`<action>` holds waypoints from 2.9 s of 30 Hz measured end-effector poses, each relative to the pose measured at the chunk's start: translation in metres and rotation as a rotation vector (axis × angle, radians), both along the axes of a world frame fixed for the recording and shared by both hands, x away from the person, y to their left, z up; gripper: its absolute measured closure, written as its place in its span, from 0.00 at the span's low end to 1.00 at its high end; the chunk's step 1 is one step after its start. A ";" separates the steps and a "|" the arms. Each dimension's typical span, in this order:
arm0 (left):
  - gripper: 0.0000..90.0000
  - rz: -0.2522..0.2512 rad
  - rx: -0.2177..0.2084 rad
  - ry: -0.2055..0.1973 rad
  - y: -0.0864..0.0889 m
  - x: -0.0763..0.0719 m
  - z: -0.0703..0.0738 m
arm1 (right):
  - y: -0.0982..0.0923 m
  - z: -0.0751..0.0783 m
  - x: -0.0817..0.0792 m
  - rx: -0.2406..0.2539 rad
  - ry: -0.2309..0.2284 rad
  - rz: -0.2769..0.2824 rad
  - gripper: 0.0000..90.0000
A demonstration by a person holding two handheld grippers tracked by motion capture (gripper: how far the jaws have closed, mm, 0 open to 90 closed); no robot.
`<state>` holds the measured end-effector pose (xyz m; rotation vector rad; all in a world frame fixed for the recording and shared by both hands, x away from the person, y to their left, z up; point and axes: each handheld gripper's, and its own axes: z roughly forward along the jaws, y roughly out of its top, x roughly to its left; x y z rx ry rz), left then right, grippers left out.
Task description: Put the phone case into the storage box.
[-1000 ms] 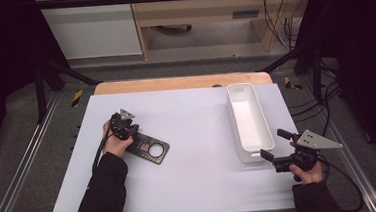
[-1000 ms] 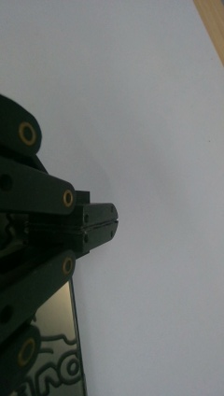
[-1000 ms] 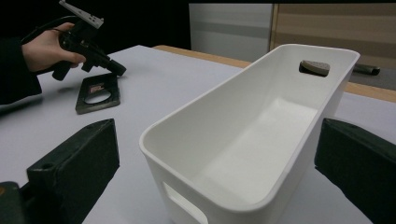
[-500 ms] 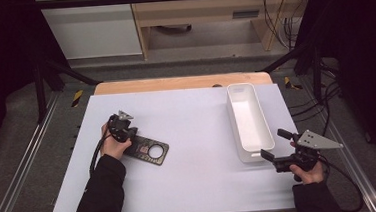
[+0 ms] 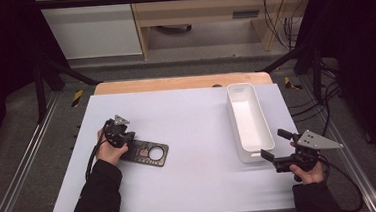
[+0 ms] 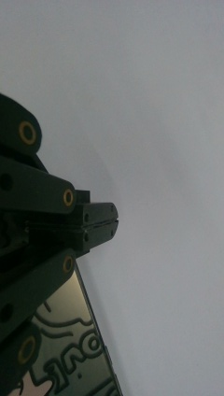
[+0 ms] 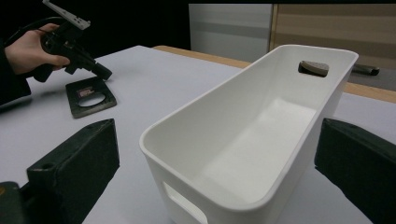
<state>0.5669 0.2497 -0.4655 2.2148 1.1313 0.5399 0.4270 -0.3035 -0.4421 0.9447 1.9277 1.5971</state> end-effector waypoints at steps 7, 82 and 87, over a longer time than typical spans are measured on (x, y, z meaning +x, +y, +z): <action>0.99 -0.009 0.002 0.005 0.004 -0.010 0.000 | 0.001 0.000 0.000 -0.003 -0.001 0.004 0.00; 0.56 -0.103 -0.113 -0.128 0.004 -0.105 0.039 | -0.001 0.002 -0.001 -0.001 -0.012 0.009 0.00; 0.36 -0.114 -0.131 -0.128 0.000 -0.107 0.047 | -0.001 0.002 -0.002 0.001 -0.014 0.011 0.00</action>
